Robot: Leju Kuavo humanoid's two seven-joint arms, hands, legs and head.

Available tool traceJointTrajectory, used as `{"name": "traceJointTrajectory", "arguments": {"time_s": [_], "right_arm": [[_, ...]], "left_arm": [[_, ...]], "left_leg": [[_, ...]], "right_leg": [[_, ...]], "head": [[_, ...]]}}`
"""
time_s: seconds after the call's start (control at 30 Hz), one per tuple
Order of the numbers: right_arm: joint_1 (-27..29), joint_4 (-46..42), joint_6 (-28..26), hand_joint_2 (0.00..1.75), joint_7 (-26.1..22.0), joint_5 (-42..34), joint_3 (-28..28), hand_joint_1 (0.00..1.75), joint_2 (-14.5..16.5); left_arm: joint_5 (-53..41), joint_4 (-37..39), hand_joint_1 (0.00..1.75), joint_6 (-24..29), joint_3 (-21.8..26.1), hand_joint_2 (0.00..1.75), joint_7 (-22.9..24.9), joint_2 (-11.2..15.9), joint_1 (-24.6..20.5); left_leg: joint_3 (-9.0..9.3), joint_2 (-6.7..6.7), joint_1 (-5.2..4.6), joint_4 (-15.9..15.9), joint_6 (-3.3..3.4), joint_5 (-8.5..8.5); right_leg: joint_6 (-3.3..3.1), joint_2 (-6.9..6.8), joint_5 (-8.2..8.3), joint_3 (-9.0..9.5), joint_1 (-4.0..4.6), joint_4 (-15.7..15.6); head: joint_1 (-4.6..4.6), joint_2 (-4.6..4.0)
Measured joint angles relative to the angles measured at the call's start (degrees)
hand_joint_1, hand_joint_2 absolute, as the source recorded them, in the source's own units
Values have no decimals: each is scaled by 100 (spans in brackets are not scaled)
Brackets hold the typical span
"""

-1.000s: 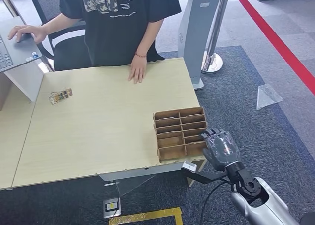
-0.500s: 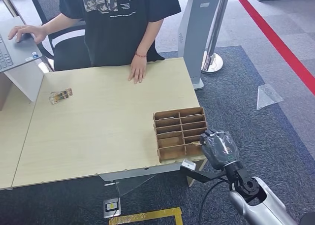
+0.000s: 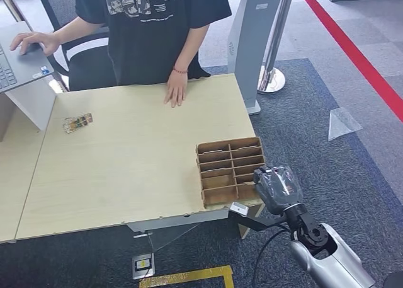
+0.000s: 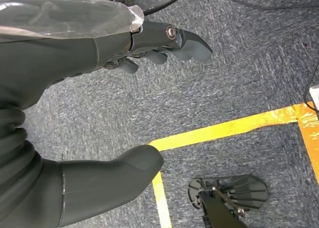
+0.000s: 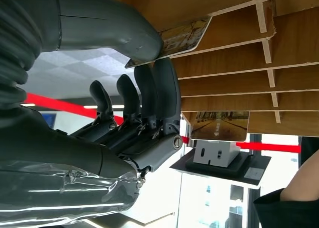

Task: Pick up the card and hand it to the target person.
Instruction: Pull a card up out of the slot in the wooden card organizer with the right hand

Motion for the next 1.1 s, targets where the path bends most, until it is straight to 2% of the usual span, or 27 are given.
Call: {"name": "traceJointTrajectory", "arguments": {"time_s": [0.17, 0.37, 0.67, 0.7, 0.83, 0.9, 0.97, 1.1], "right_arm": [[-18, 2, 22, 175, 3, -1, 55, 119, -30], [-99, 27, 69, 175, 5, 1, 176, 108, -79], [-210, 79, 97, 175, -22, -35, 306, 126, -146], [-218, 84, 96, 175, -26, -42, 316, 124, -152], [-221, 83, 89, 175, -28, -62, 334, 99, -170], [-216, 79, 84, 175, -27, -69, 344, 97, -178], [-220, 75, 81, 175, -21, -81, 373, 101, -192], [-282, 94, 89, 175, -6, -112, 463, 152, -223]], "left_arm": [[16, -6, 0, 0, 18, 175, 10, 0, 2], [36, -24, 0, 0, 38, 175, 31, 9, 6], [58, -52, 0, 20, 59, 175, 26, 11, 9], [59, -56, 0, 25, 60, 175, 20, 11, 9], [55, -60, 0, 31, 57, 175, 15, 11, 10], [58, -63, 0, 32, 58, 175, 17, 13, 10], [70, -69, 0, 36, 70, 175, 19, 18, 11], [95, -78, 0, 51, 91, 175, 15, 27, 14]], "left_leg": [[0, -1, 0, 0, 0, 1], [2, -1, 0, 1, 1, 0], [2, -3, 0, 1, 1, -2], [2, -2, 0, 1, 1, -1], [-1, -1, -1, 3, 1, 0], [-1, -2, -1, 2, 1, 1], [-2, -3, -1, 3, 2, 0], [-1, -3, -1, 3, 3, -2]], "right_leg": [[0, -1, 1, 0, 0, 0], [0, -1, 0, 2, 0, 1], [1, -3, -3, 3, 0, 2], [1, -3, -2, 3, 0, 1], [1, -2, -1, 0, -1, 4], [0, -2, 0, -1, -1, 3], [1, -4, -1, 0, -1, 3], [1, -4, -3, 0, -1, 4]], "head": [[0, 0], [0, 0], [0, 0], [0, 0], [0, 0], [0, 0], [0, 0], [0, 0]]}}
